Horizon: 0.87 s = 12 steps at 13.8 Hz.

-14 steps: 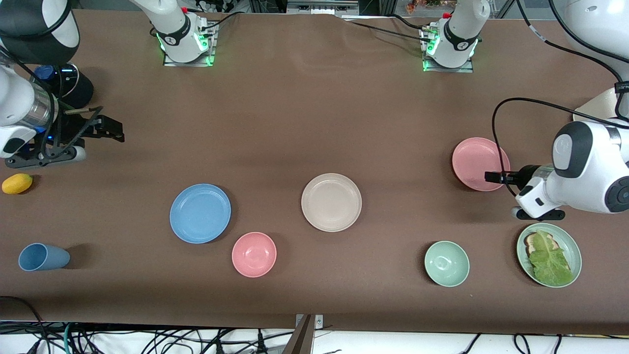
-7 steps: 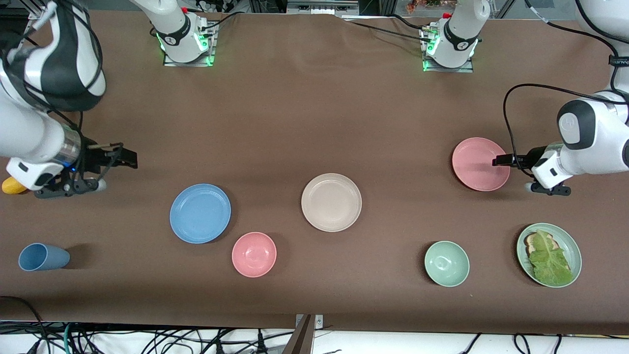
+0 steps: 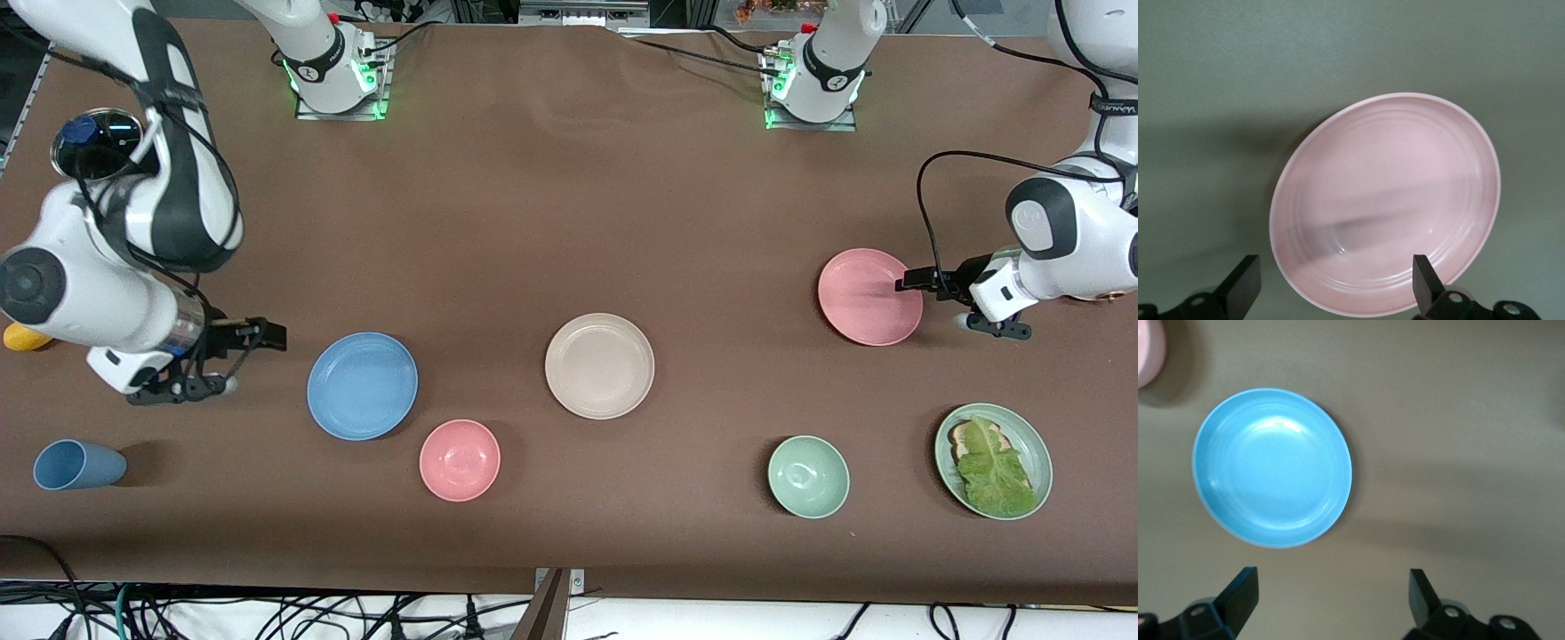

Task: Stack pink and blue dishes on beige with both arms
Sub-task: 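Lower the left gripper to the pink rim while the right gripper reaches the blue plate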

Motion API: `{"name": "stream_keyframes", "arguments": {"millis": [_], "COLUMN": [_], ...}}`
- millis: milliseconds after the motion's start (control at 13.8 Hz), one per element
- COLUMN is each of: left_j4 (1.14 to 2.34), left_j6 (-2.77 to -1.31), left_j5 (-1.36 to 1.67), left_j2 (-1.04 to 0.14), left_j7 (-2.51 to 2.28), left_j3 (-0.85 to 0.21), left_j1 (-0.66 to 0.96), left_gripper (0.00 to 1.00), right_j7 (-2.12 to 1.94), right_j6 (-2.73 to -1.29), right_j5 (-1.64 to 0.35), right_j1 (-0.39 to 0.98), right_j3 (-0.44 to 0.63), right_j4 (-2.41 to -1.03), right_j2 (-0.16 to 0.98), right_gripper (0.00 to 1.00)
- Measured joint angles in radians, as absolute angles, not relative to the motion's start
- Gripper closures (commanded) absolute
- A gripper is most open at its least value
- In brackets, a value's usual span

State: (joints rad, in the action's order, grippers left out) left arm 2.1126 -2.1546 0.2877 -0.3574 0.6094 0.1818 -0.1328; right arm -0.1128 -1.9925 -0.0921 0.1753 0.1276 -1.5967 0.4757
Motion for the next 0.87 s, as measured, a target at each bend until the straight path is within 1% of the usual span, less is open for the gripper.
{"name": "stream_keyframes", "arguments": {"millis": [291, 655, 727, 800, 873], "left_j4": [2.116, 2.117, 2.117, 2.117, 2.117], "left_j6": [-2.167, -2.203, -2.206, -2.21, -2.215], "left_j5": [0.343, 0.369, 0.369, 0.369, 0.369], "left_j2": [-0.401, -0.455, -0.458, -0.459, -0.461], "left_j7": [0.648, 0.654, 0.654, 0.654, 0.655], "left_j3": [0.182, 0.182, 0.182, 0.182, 0.182], "left_j1": [-0.158, -0.164, -0.165, -0.166, -0.167], "left_gripper": [0.01, 0.01, 0.13, 0.46, 0.77], "right_j7": [-0.122, -0.125, -0.125, -0.125, -0.125], "right_j6": [-2.13, -2.303, -2.334, -2.35, -2.357], "right_j5": [-0.094, -0.095, -0.095, -0.095, -0.096], "right_j1": [0.175, 0.175, 0.175, 0.176, 0.176], "right_j3": [0.128, 0.118, 0.114, 0.111, 0.108], "right_j4": [-1.597, -1.622, -1.636, -1.649, -1.657], "right_j2": [0.578, 0.675, 0.687, 0.694, 0.696], "right_gripper": [0.02, 0.15, 0.2, 0.24, 0.29]}}
